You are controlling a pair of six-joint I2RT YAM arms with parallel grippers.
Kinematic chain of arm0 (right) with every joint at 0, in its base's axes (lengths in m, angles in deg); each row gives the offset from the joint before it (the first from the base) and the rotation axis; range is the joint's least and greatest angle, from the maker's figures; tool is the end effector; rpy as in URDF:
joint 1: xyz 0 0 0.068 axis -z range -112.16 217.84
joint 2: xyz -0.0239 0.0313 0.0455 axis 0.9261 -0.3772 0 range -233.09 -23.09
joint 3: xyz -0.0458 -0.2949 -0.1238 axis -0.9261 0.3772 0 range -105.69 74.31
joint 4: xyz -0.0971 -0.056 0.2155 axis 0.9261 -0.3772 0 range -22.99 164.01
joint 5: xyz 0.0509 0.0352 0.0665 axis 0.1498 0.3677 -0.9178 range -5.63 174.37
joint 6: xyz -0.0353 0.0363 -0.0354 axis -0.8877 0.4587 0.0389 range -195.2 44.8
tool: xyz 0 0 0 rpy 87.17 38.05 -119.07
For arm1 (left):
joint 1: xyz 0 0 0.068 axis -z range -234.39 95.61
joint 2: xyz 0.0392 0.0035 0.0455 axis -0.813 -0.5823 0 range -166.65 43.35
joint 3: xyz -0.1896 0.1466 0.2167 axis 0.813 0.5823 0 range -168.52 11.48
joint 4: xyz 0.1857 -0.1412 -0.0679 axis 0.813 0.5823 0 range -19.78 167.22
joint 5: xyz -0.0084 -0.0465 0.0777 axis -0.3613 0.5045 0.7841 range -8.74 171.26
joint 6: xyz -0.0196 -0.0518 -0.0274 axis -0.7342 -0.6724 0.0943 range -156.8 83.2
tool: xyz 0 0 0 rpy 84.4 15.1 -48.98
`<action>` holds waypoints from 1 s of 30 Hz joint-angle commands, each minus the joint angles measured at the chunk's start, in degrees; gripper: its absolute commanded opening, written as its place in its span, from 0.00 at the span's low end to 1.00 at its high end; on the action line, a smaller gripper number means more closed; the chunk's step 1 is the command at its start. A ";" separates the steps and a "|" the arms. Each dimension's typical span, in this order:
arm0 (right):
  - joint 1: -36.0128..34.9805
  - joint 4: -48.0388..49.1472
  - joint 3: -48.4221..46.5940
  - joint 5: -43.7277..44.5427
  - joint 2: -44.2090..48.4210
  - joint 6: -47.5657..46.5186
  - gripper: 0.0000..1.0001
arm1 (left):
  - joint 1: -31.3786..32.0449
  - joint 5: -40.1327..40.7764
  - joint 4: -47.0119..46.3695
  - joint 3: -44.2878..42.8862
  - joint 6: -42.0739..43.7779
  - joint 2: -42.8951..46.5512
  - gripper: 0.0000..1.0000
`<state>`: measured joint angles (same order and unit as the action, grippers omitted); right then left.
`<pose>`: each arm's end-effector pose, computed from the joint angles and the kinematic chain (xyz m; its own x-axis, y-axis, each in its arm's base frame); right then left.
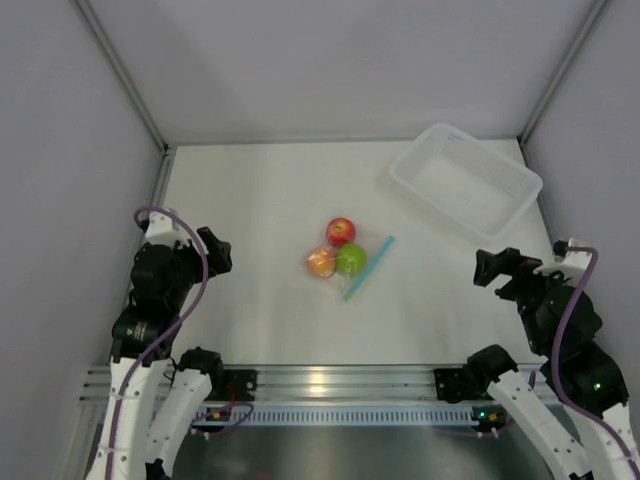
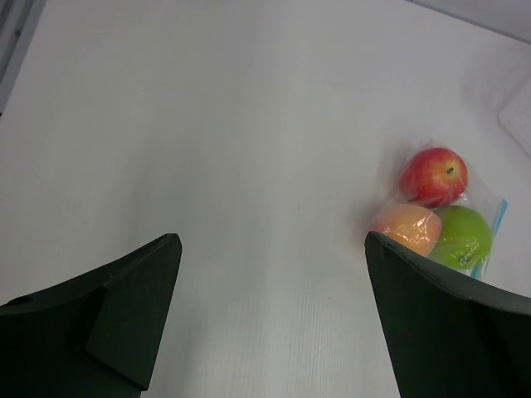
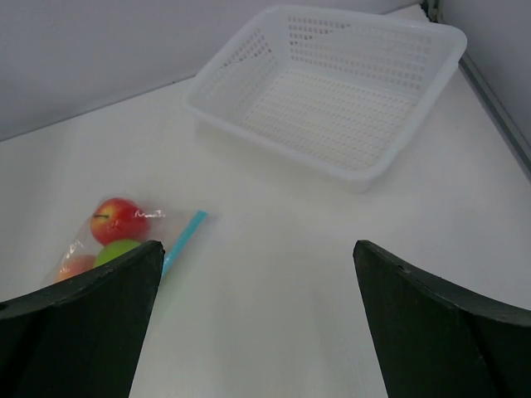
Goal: Open the zip-top bag and remove the fake food
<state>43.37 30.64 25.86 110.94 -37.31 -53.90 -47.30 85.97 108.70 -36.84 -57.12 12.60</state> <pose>-0.0092 -0.0270 0.3488 -0.1232 0.3010 -0.9456 0.0818 0.9527 0.2926 0.0578 -0.0034 0.3571 -0.3483 -0.3055 -0.8862 -0.0789 0.9516 -0.2970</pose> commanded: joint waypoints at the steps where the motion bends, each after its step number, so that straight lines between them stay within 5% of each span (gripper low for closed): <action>1: 0.39 -1.80 -2.00 0.07 -1.78 0.94 0.99 | -0.06 -0.49 -3.41 -0.64 -0.25 0.24 0.98; 13: 0.47 -0.14 1.06 -9.68 -7.40 3.13 0.99 | -0.06 -0.84 -3.59 -0.64 -0.25 -0.37 0.98; 30: 0.39 25.42 21.53 -31.57 -13.37 20.61 0.99 | -0.06 -1.90 -3.50 -0.55 -0.34 -1.51 0.98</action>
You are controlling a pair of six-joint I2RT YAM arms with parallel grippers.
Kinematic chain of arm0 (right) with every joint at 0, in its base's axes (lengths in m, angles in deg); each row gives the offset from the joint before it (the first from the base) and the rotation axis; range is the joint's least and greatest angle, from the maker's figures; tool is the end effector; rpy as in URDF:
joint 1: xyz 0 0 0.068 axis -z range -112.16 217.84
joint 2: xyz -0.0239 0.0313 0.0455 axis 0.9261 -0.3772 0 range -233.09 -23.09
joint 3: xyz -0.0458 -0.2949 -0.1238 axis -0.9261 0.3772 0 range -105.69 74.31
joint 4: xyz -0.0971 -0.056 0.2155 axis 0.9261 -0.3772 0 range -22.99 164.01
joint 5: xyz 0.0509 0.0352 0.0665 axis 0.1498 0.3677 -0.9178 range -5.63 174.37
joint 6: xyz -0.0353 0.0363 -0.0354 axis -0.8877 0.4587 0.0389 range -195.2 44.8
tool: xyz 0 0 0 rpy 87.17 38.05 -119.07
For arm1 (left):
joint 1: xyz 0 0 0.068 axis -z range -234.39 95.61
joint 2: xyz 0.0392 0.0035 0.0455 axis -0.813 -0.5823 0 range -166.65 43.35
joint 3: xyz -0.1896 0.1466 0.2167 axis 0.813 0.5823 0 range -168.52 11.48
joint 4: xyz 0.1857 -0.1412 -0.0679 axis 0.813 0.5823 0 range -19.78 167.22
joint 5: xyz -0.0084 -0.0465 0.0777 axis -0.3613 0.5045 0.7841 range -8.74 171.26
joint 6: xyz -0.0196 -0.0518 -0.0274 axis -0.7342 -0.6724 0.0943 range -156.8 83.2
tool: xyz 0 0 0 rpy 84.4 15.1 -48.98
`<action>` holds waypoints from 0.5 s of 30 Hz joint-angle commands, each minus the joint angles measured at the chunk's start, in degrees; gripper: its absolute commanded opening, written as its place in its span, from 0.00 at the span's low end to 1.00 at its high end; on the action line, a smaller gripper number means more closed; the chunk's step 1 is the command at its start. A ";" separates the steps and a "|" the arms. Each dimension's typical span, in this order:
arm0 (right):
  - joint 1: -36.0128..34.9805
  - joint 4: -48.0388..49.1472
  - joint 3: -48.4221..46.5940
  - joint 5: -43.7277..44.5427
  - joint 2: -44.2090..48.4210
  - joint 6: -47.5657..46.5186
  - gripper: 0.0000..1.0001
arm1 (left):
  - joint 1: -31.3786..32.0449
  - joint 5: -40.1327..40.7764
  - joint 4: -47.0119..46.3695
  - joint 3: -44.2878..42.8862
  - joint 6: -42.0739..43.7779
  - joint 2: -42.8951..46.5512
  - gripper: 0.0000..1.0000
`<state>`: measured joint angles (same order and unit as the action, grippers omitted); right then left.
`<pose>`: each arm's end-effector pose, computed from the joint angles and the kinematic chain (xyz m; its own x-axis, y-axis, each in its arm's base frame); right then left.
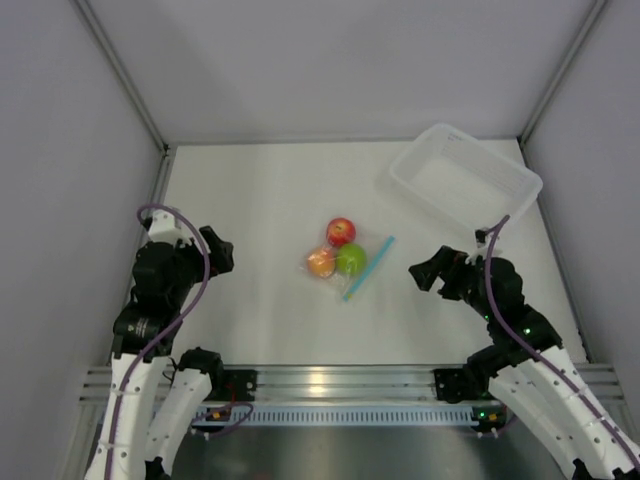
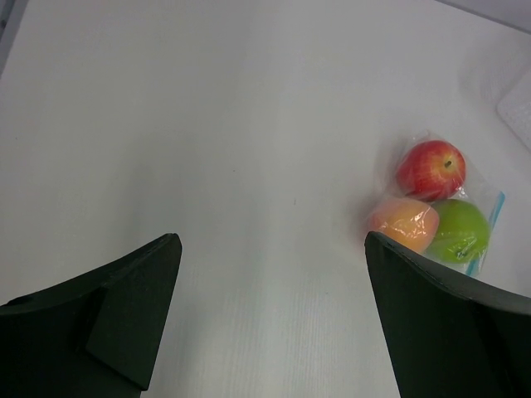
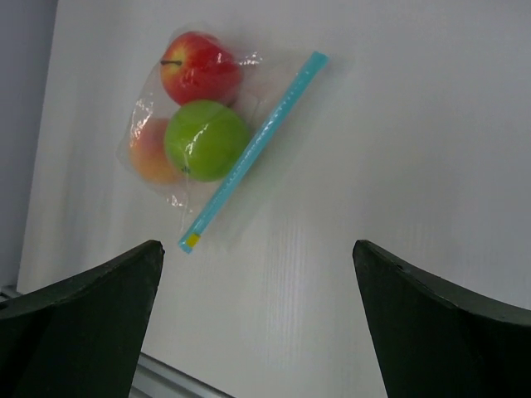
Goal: Open the zip-top bag and remove the fake food
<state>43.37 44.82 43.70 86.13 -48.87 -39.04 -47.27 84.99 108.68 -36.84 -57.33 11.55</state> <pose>0.0595 0.0256 0.2797 -0.5324 0.4058 -0.7429 -0.0922 0.8446 0.5274 0.0622 -0.0048 0.3564 -0.3695 -0.3066 -0.8772 -0.0702 0.9505 -0.3027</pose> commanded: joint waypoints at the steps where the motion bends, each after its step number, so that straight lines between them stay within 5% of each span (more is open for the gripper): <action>1: 0.39 15.00 4.85 -8.34 -2.34 7.24 0.99 | -0.08 -0.91 -3.56 -0.55 -0.12 -0.64 0.98; 15: 0.21 44.55 10.67 -10.46 -27.82 14.02 0.99 | -0.08 -3.11 -4.18 -0.38 0.49 -2.13 0.98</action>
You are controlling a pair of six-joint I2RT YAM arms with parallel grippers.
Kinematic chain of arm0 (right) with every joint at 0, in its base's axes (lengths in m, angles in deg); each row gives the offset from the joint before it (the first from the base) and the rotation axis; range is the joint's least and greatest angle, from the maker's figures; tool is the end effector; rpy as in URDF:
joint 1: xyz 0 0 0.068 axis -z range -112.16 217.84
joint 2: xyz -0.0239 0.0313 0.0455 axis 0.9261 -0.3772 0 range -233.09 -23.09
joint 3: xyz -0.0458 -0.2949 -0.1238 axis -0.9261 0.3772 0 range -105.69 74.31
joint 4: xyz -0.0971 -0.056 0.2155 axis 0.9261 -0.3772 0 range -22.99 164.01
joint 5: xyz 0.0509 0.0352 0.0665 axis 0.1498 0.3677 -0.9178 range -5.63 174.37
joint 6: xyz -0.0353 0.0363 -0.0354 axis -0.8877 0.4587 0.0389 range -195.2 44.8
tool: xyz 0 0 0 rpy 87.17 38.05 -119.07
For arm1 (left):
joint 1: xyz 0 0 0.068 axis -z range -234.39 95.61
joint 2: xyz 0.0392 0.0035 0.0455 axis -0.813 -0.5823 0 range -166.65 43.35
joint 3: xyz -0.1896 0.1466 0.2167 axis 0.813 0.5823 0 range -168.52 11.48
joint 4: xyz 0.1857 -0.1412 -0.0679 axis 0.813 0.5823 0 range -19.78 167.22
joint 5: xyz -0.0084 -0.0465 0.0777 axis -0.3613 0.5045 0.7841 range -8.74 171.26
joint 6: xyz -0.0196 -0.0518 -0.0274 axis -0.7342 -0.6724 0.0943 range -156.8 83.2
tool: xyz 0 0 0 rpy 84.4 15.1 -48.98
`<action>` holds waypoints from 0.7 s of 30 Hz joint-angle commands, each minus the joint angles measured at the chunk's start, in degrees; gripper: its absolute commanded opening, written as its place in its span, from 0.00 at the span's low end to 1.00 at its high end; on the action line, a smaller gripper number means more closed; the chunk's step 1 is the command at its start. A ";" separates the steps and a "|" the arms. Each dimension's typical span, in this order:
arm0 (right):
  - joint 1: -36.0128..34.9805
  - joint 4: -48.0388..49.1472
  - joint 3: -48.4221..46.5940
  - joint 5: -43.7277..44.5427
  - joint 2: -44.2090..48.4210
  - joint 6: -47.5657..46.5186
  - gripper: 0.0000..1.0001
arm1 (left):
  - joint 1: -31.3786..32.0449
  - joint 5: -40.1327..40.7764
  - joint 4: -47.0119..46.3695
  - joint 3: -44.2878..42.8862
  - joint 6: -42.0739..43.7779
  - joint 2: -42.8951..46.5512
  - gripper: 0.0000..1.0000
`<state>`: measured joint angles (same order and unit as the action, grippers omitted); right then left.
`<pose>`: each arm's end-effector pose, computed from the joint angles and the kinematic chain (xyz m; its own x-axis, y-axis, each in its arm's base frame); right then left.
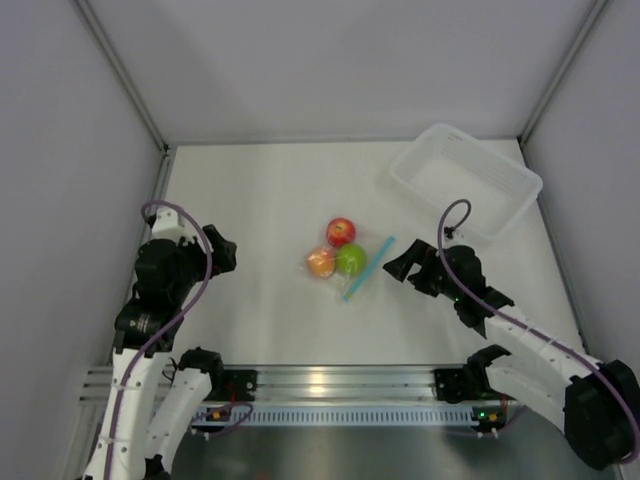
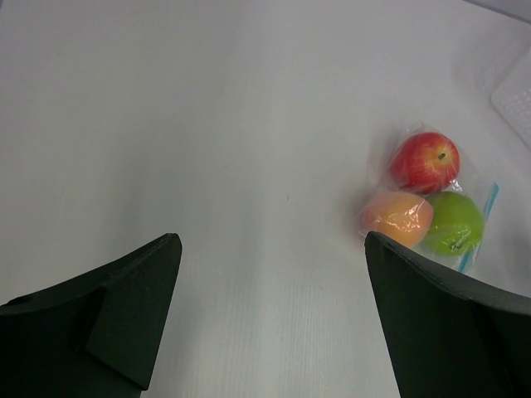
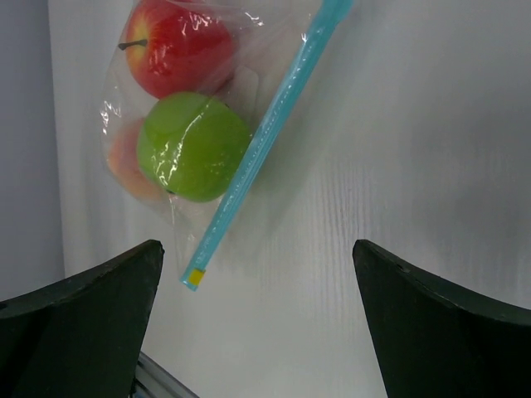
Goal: Open the zip-top bag and remove the fake food
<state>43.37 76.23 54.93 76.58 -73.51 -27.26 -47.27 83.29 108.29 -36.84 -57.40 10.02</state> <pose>0.1319 0.0670 0.2342 -0.6789 0.4993 -0.5383 -0.0216 0.7193 0.6944 0.0688 -0.0070 0.3559 -0.3962 -0.3049 -0.8660 -0.0511 0.9491 -0.3108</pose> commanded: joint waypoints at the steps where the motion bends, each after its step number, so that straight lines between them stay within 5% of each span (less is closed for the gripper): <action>1: 0.21 13.95 -1.10 -0.47 -4.33 2.24 0.99 | -0.08 -1.58 -3.70 -0.38 0.56 -1.21 0.98; 10: -2.06 22.30 -2.16 4.69 -14.45 10.67 0.98 | -0.08 -3.17 -3.70 -0.20 0.74 -2.45 0.98; 21: -3.92 27.06 -7.94 5.42 -26.75 8.93 0.95 | 0.18 -3.69 -3.70 0.06 0.65 -3.15 0.98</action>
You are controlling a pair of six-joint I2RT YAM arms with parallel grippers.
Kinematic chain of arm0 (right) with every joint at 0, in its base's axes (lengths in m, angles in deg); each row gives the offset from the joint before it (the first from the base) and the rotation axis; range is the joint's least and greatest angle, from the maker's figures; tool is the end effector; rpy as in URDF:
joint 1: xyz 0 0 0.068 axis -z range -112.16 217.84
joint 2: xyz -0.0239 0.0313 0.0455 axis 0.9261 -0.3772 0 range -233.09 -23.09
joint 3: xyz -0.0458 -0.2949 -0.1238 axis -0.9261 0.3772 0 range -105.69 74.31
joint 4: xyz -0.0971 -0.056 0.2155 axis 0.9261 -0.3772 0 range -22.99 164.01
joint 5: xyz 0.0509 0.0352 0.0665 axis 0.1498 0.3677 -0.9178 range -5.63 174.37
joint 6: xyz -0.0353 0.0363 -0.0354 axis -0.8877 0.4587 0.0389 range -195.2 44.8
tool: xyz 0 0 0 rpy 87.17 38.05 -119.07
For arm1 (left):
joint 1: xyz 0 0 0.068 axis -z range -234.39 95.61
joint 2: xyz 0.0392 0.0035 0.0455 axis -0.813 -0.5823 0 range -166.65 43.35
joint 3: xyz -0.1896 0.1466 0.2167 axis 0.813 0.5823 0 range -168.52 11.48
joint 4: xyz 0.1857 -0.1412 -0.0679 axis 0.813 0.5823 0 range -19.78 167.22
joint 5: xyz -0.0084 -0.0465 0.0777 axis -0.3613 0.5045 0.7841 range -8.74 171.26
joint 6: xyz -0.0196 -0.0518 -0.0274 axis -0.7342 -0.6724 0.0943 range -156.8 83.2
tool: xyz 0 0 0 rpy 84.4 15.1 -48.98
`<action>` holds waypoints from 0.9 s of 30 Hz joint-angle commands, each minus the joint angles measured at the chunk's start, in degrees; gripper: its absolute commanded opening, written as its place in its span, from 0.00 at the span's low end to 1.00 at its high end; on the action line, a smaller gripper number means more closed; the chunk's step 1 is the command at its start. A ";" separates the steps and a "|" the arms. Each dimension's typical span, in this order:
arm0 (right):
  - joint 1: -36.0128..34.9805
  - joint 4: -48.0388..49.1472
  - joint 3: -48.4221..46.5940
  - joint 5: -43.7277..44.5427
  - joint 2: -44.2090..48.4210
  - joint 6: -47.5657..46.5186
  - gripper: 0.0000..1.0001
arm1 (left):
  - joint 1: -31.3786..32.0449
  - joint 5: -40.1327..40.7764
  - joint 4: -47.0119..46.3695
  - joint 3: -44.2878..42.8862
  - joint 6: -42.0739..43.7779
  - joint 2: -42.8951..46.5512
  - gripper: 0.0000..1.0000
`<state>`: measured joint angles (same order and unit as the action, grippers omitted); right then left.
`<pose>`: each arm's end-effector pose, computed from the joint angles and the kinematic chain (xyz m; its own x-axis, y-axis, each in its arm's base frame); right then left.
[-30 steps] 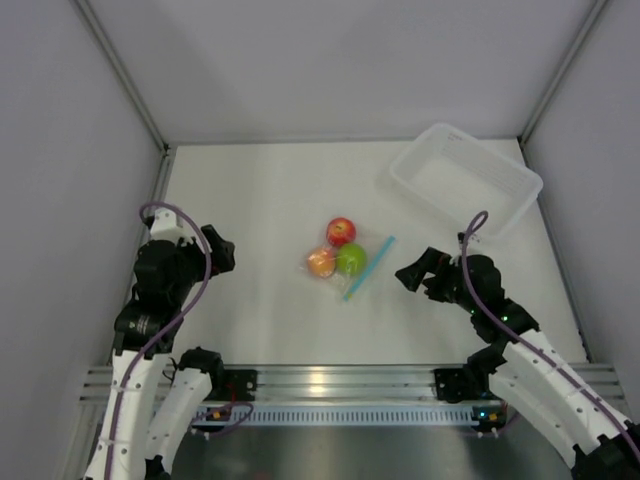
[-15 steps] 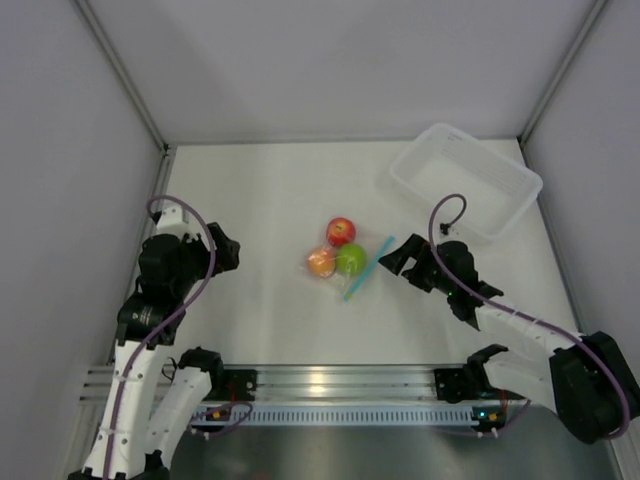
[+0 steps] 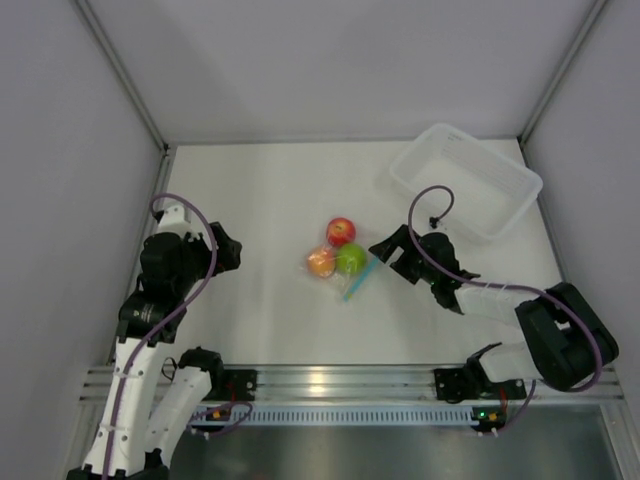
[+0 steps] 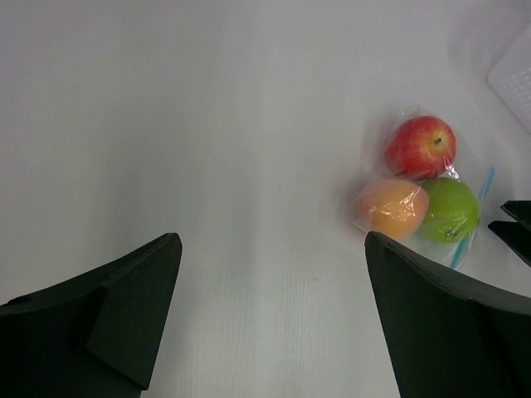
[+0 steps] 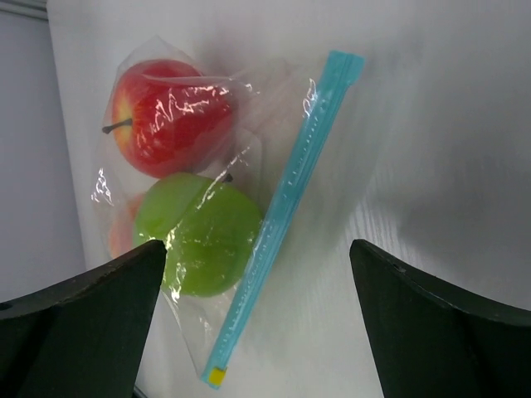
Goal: Open the zip-top bag and remove the fake food
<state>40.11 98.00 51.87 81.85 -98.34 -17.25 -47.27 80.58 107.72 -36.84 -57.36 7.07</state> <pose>0.2017 0.1084 0.2176 -0.6494 0.6154 -0.4468 0.0969 0.6497 0.7540 0.0814 -0.0108 0.3541 -0.4466 -0.2982 -0.8436 -0.0237 0.9465 -0.3220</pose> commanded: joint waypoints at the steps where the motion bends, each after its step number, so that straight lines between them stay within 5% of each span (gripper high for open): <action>1: -0.75 5.45 -5.33 0.24 -2.97 -1.44 0.94 | 0.27 -0.98 -3.13 0.06 0.61 -0.20 0.98; 22: -0.93 21.62 -4.19 -2.22 -17.30 1.72 0.71 | 1.41 -0.72 -3.13 0.15 0.61 -1.26 0.98; 27: -1.01 23.73 -5.33 -2.22 -19.15 0.68 0.57 | 1.41 -0.89 -3.13 0.15 0.61 -1.43 0.98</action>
<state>40.07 115.57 48.33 79.16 -116.54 -15.76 -46.07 80.60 107.46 -36.84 -57.36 6.05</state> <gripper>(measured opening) 0.585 0.983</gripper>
